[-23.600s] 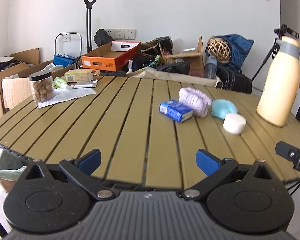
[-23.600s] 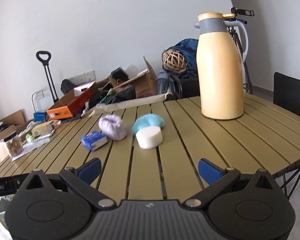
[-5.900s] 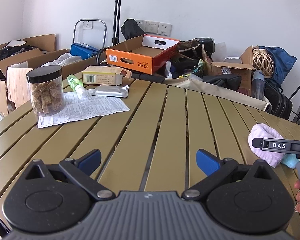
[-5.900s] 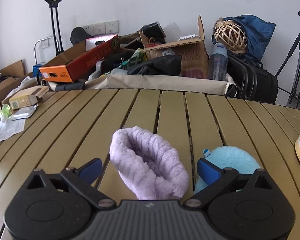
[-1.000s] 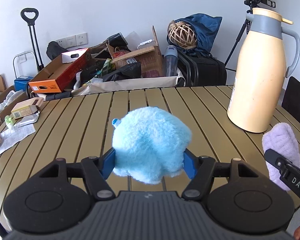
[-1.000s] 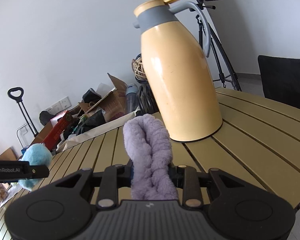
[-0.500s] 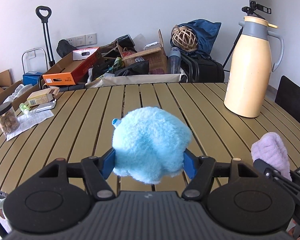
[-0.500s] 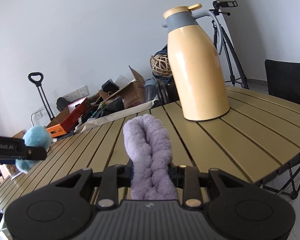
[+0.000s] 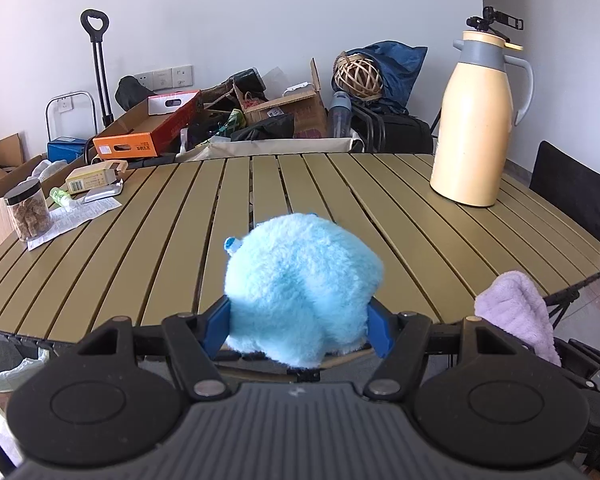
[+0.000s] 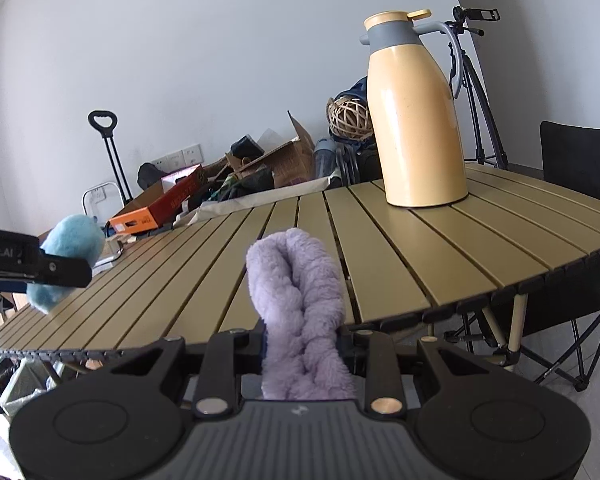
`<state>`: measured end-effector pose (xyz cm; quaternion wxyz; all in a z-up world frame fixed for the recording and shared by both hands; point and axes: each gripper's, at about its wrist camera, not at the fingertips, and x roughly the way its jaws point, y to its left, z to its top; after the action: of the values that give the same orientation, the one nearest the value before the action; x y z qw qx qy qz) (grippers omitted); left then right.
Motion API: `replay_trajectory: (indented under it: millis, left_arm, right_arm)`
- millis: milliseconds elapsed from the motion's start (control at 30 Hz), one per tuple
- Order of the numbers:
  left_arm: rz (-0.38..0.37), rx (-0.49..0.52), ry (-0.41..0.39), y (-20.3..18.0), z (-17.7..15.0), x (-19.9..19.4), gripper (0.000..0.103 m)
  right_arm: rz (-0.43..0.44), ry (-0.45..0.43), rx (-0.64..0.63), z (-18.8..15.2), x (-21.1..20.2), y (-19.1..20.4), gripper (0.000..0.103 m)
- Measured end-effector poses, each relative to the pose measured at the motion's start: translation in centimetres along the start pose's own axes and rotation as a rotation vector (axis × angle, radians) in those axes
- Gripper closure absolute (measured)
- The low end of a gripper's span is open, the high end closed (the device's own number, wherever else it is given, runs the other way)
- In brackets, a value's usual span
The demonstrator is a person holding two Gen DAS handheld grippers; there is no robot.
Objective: Collect trash
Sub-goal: 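Lift the light-blue plush and lilac item and carry both down toward the bin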
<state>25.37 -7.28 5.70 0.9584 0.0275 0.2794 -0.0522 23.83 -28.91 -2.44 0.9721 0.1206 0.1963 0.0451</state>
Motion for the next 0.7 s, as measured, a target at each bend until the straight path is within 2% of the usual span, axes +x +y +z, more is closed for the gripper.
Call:
replay_trajectory:
  millis: [433,700]
  left_arm:
    - [-0.008,0.004,0.003,1.1,-4.8,-3.4,0.035]
    - [-0.002,-0.004,0.046,2.2,-8.1,-3.7,0.035]
  right_arm:
    - [0.010,0.091,-0.039,-3.9,-2.5,0.9,0.076]
    - [0.030,0.165,-0.076,-5.8,-2.8,2.2,0.076]
